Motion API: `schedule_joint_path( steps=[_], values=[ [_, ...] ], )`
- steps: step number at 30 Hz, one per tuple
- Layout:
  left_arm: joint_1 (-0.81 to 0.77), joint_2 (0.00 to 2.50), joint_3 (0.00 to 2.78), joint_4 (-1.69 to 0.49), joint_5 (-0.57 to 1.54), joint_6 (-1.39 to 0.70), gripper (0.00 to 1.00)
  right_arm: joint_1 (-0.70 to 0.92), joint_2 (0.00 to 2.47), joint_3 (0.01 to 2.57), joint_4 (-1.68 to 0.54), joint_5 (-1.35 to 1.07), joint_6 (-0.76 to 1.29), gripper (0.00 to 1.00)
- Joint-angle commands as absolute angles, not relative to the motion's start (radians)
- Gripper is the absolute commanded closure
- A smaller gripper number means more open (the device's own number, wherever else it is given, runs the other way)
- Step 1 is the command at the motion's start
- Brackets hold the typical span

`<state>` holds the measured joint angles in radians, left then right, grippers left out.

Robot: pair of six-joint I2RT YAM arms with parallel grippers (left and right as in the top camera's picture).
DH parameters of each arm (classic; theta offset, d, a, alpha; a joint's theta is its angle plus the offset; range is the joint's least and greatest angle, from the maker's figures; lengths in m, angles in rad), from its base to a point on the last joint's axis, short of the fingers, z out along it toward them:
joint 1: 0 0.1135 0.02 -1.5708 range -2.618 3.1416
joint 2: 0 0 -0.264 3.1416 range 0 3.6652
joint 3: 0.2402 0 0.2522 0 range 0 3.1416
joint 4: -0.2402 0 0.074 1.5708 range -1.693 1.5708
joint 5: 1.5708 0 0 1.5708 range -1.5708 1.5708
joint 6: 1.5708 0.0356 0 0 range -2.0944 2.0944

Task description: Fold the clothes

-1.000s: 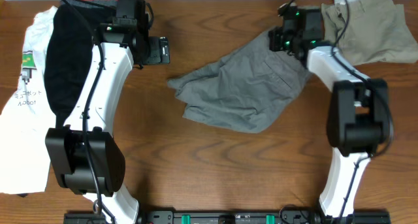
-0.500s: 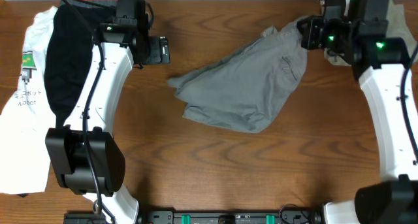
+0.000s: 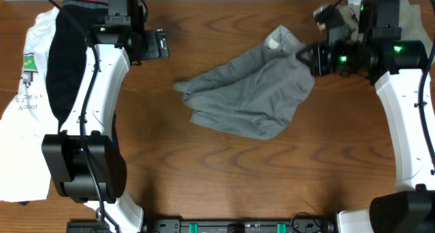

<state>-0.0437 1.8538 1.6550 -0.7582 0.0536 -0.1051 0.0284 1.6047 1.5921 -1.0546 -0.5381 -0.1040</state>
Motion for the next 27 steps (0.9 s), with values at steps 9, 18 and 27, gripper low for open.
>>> schedule_joint_path(
  steps=[9,18,27],
  values=[
    [-0.041,1.868,1.647,-0.763,0.072,-0.110,0.02,0.000,1.584,1.520,-1.346,0.045,0.250,0.99],
    [-0.041,1.868,1.647,-0.801,0.175,-0.047,0.02,0.000,1.584,1.362,-1.385,0.019,0.250,0.99],
    [-0.080,1.875,1.644,-1.019,0.442,0.135,0.01,-0.008,1.584,1.354,-1.265,-0.036,0.230,0.99]
  ],
)
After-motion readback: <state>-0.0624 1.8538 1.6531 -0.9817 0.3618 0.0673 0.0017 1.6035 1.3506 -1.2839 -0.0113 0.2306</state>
